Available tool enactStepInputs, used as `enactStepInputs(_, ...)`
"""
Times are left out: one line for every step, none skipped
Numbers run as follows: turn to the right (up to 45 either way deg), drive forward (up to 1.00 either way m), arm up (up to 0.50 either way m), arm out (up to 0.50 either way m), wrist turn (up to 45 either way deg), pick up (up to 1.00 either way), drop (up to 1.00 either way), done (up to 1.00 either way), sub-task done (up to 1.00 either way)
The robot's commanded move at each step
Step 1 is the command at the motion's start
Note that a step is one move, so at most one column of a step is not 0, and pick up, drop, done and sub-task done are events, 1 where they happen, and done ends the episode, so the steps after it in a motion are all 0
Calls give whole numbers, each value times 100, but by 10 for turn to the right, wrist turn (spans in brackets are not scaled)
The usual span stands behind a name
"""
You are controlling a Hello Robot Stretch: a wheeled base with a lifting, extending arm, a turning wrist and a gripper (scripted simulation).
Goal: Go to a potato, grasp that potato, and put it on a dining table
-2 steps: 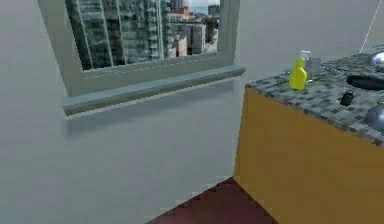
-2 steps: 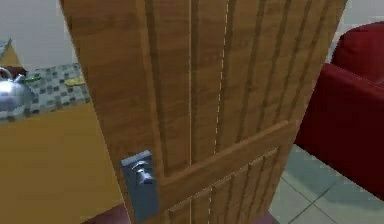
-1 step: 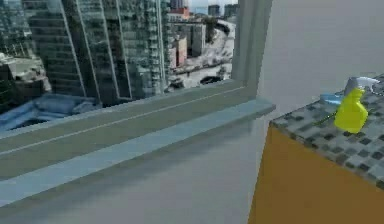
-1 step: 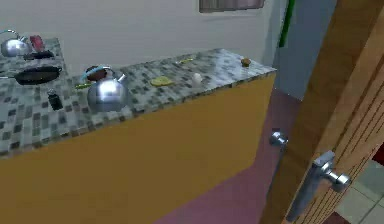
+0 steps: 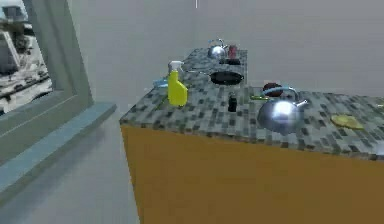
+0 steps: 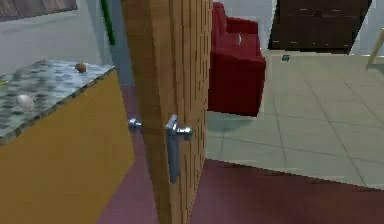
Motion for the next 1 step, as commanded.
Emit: enactStepInputs(330,0,0,0,0,0,0,0,0)
